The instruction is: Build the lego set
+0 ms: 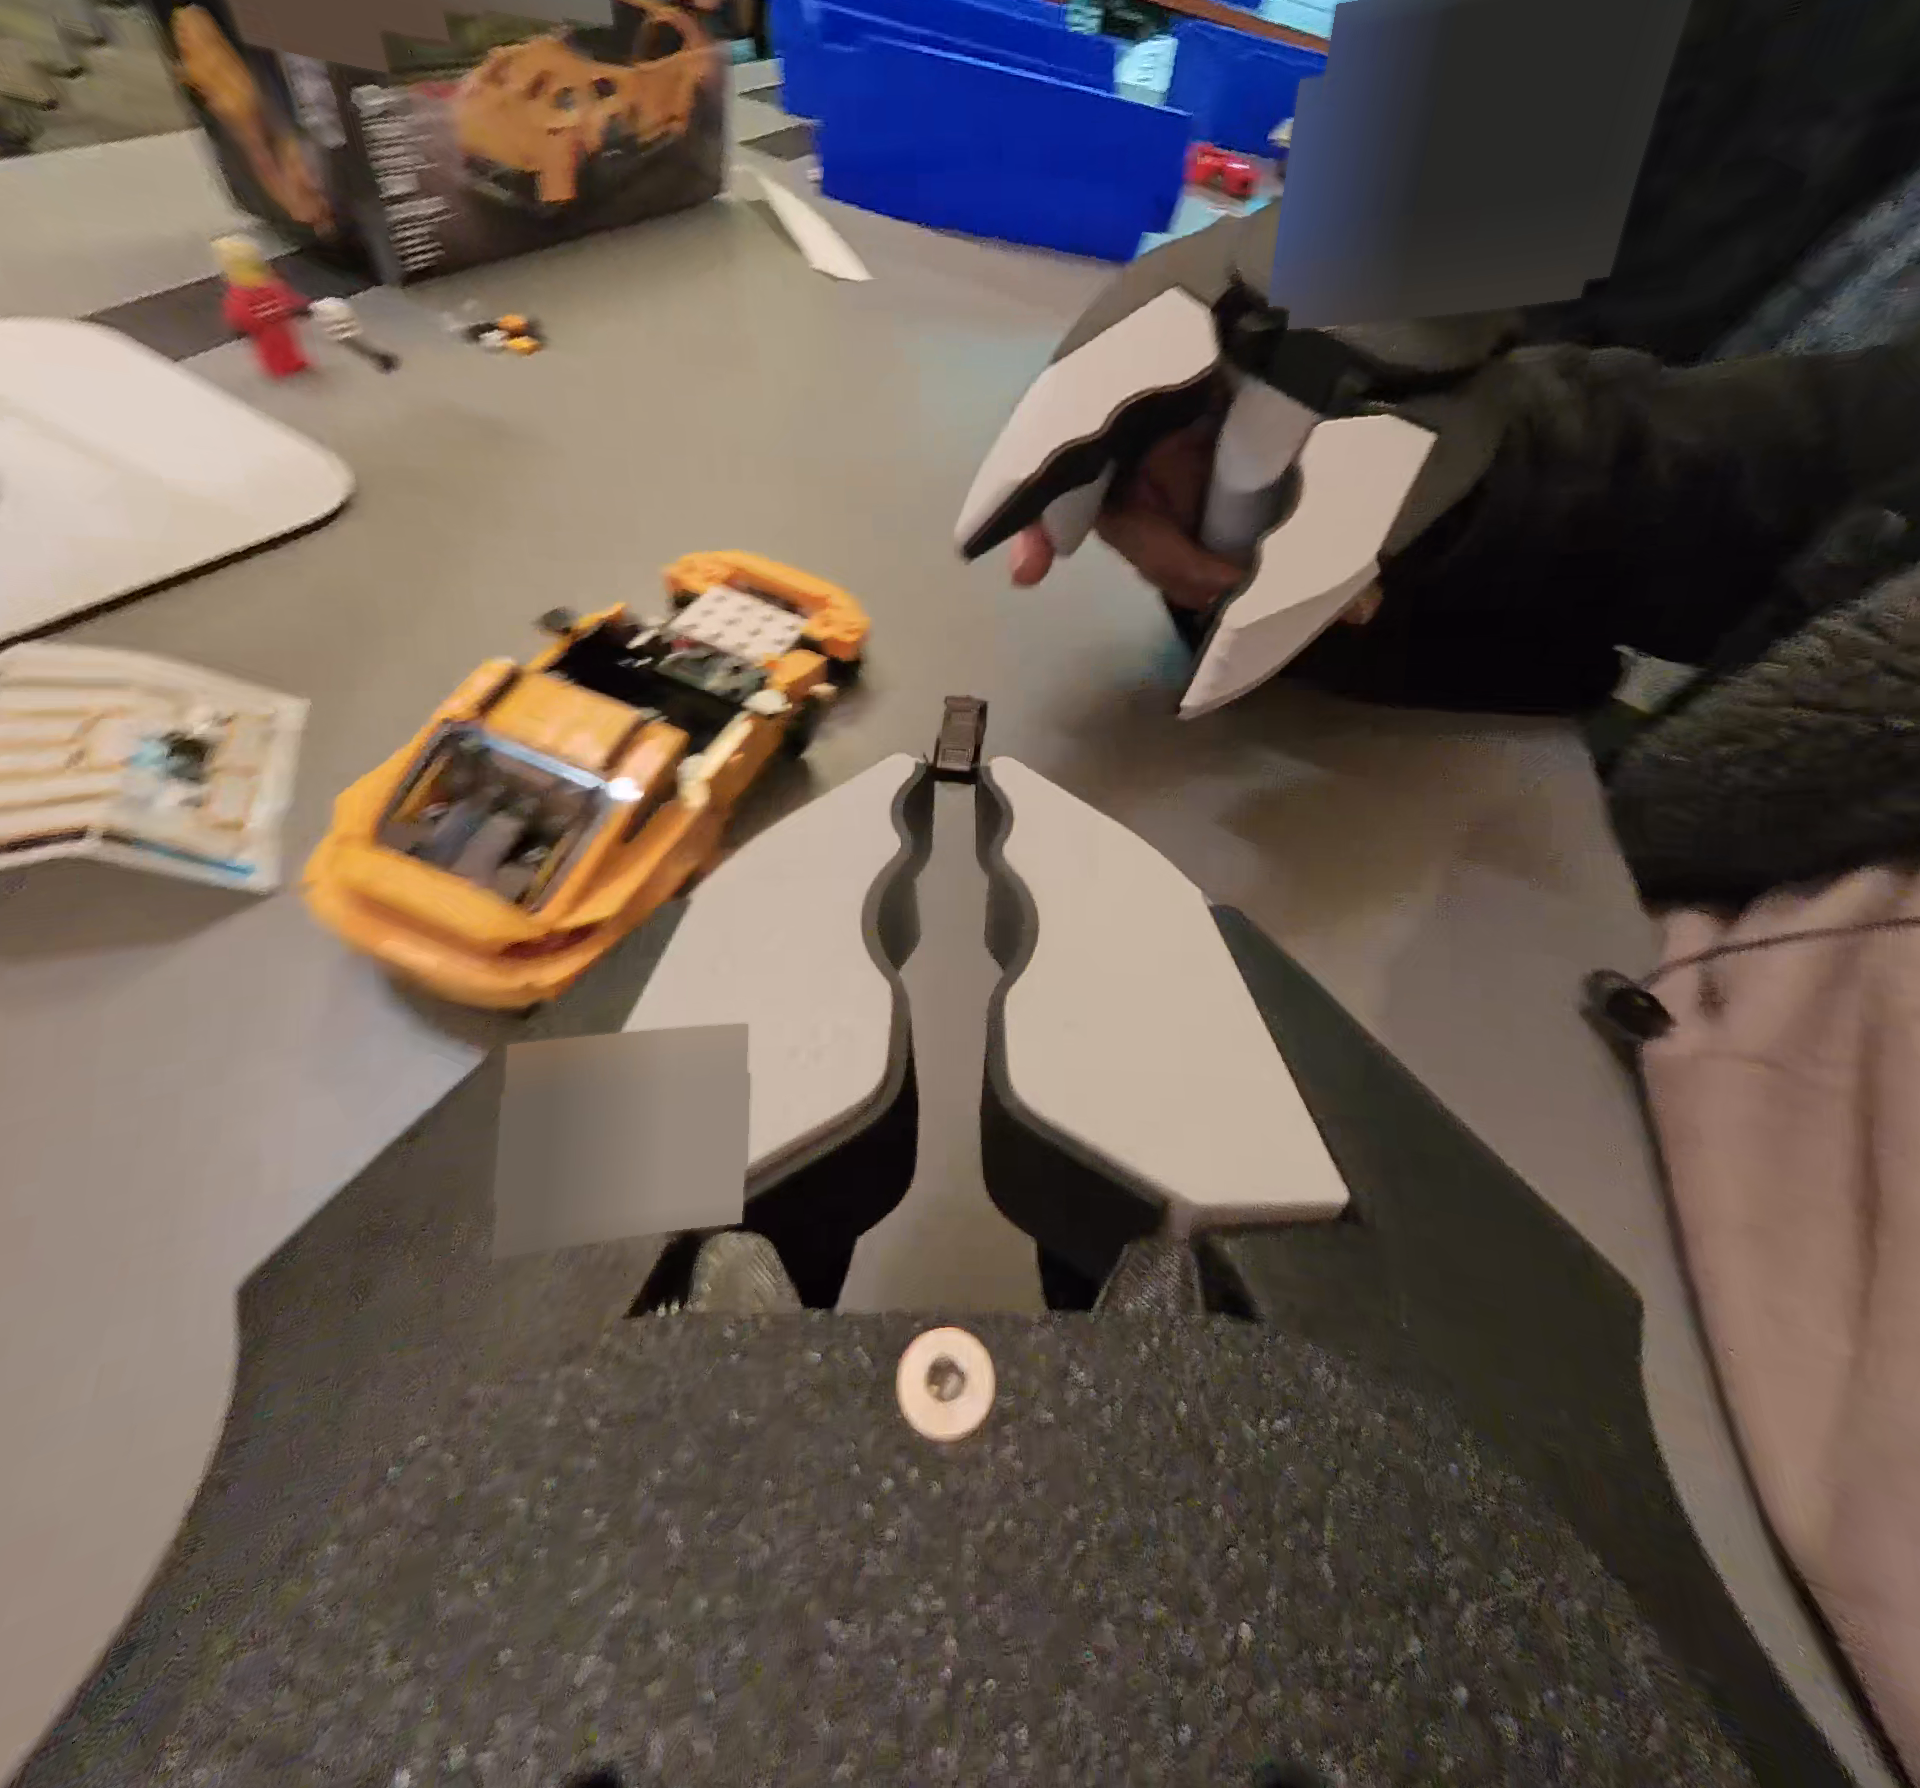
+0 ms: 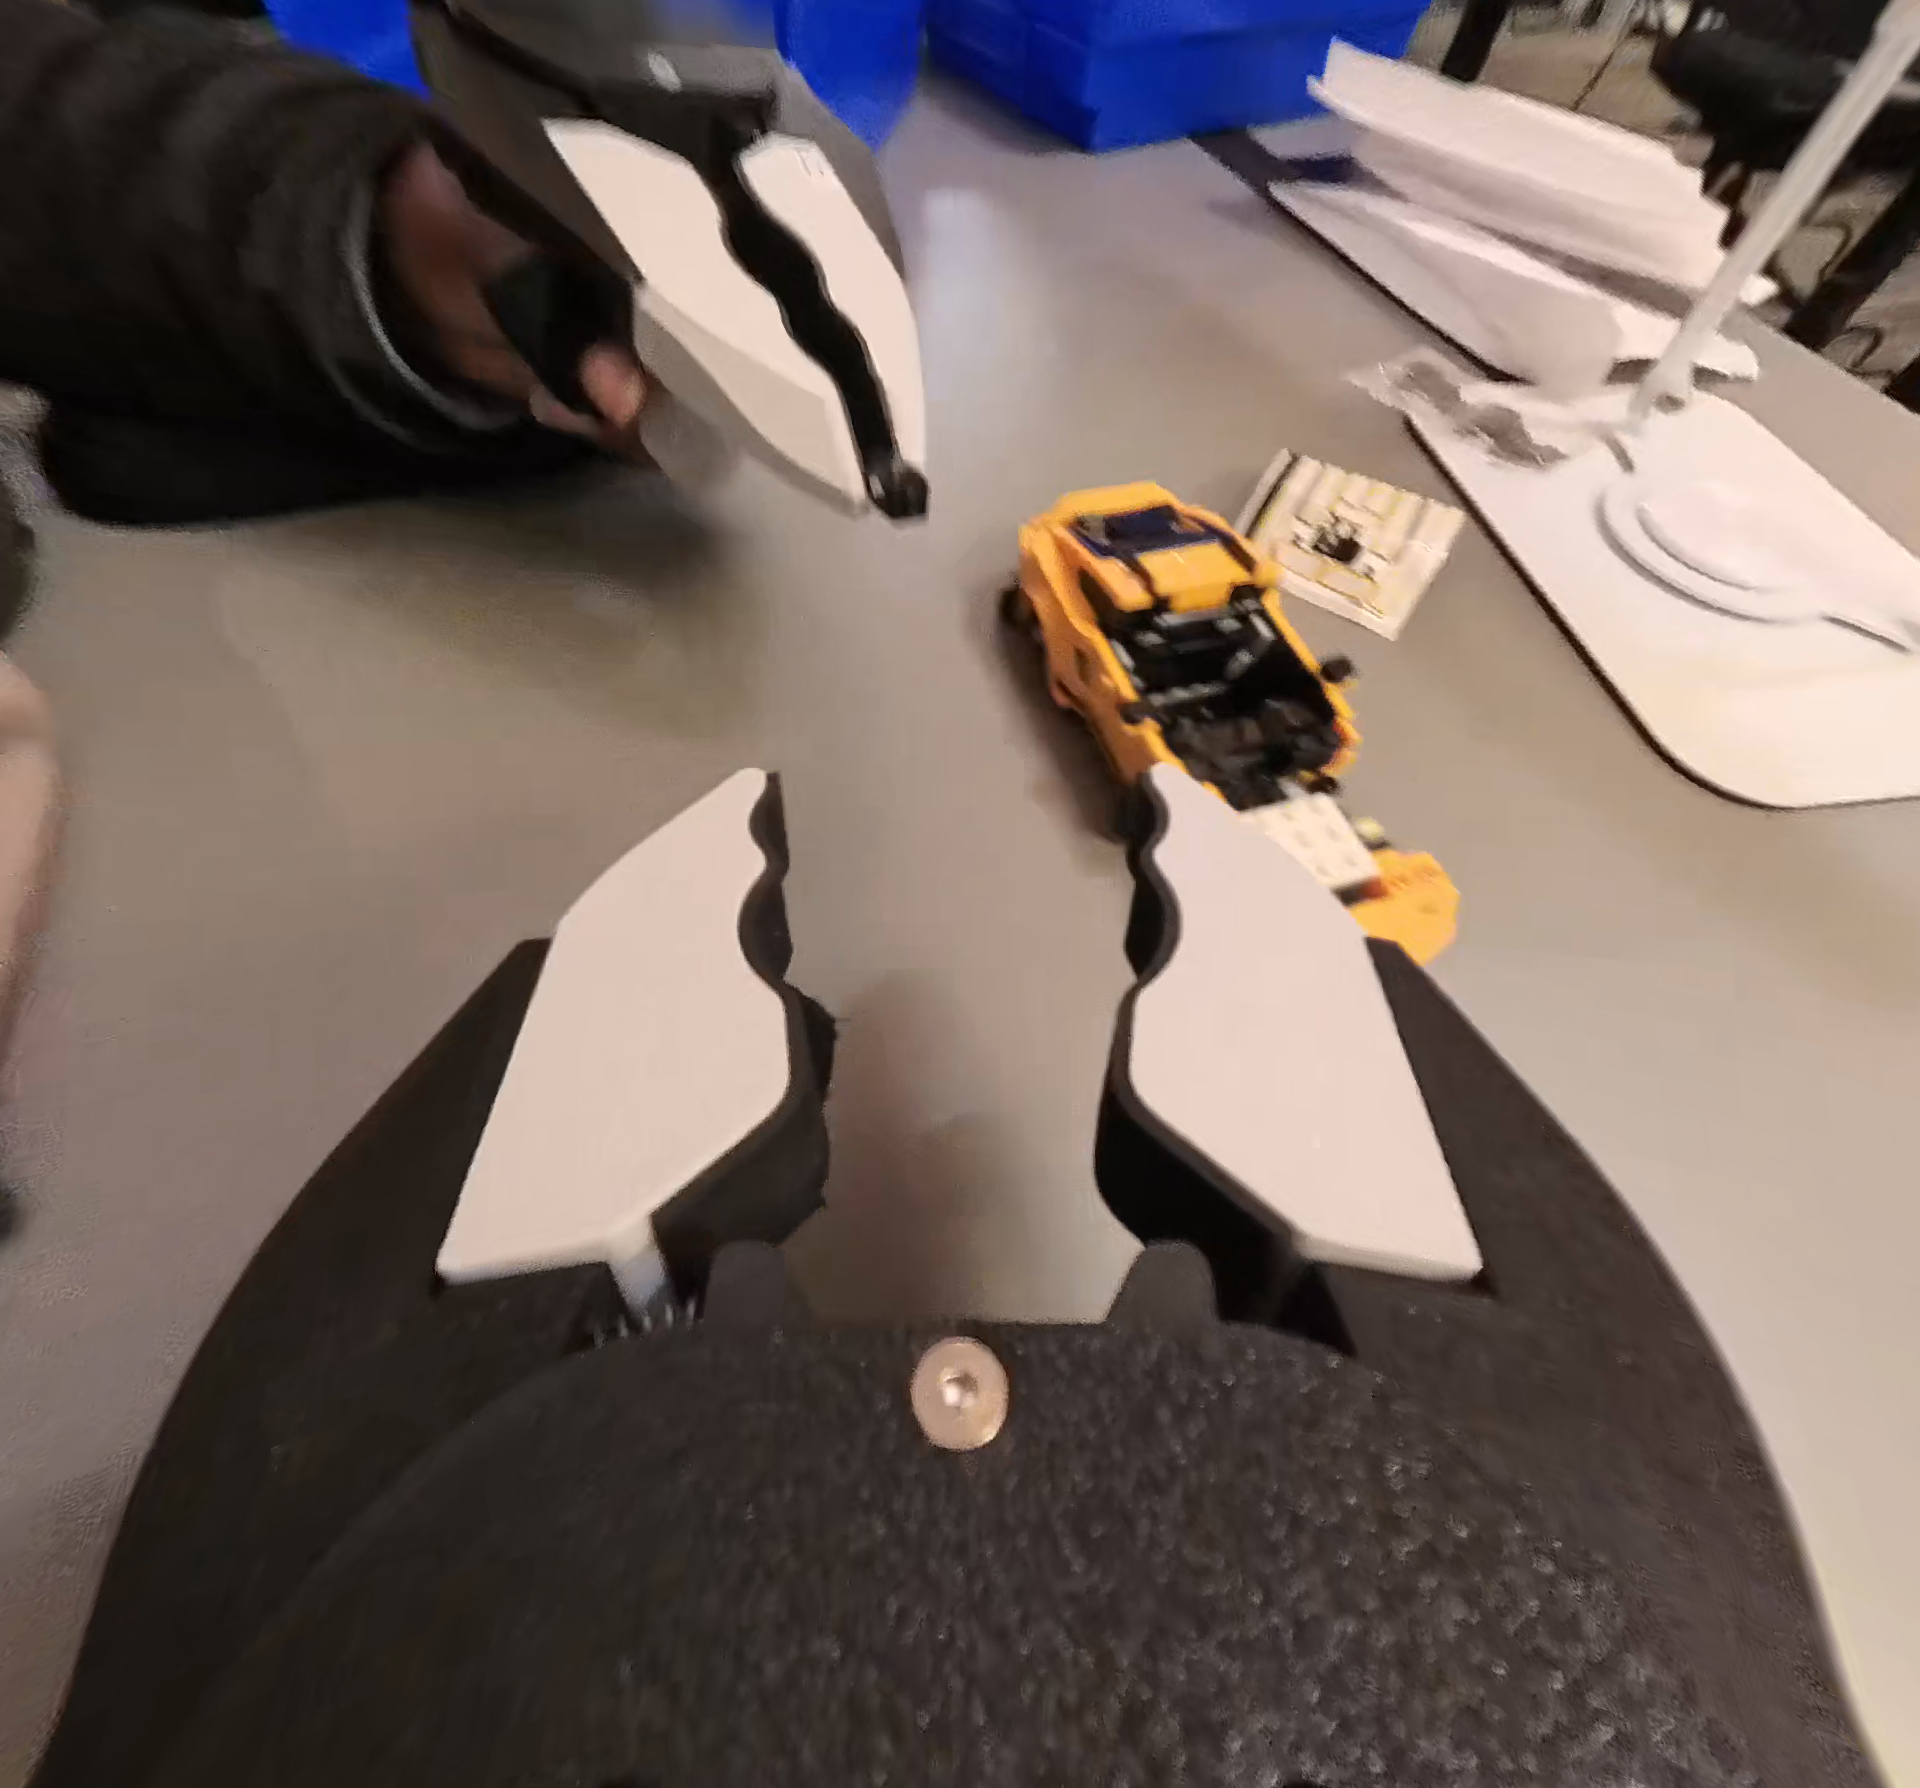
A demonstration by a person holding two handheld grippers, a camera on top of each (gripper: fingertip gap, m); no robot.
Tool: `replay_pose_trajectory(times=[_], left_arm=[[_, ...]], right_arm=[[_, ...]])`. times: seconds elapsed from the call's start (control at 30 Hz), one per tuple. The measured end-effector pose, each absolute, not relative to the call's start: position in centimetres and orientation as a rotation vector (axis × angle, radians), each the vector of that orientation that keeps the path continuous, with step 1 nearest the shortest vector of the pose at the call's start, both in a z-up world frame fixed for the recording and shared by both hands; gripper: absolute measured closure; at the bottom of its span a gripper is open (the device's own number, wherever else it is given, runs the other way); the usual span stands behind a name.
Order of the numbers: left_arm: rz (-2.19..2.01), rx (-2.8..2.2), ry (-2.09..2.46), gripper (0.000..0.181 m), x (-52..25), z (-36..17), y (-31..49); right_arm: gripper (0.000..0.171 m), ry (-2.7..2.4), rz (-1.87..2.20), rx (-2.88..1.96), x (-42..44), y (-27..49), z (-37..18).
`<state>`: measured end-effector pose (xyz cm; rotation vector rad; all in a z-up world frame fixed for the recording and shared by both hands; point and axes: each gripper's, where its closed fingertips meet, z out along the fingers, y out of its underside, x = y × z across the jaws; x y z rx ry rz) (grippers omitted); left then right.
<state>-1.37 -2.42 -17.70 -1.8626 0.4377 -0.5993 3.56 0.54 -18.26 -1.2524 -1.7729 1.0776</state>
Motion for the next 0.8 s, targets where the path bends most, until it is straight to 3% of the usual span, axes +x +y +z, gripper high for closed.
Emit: replay_pose_trajectory(times=[0.13, 0.27, 0.43, 0.53, 0.8], left_arm=[[-0.543, -1.893, 0.331, 0.174, -3.8, -18.2, -1.6], [-0.471, -1.926, 0.314, 0.174, -4.9, -18.9, -1.3], [-0.448, -1.931, 0.293, 0.174, -5.7, -19.0, -1.2], [-0.468, -1.927, 0.287, 0.174, -5.6, -18.9, -1.3], [-0.399, -1.915, 0.331, 0.174, -5.5, -18.5, -1.4]], right_arm=[[0.091, -1.943, 0.823, -1.269, 2.4, 6.6, -20.5], [0.083, -2.15, 0.875, -1.365, 0.9, 9.3, -23.8], [0.102, -2.169, 0.934, -1.422, 0.2, 8.9, -24.0], [0.102, -2.144, 0.863, -1.45, 1.5, 7.1, -24.2], [0.112, -2.134, 0.941, -1.357, 5.1, -3.9, -23.5]])
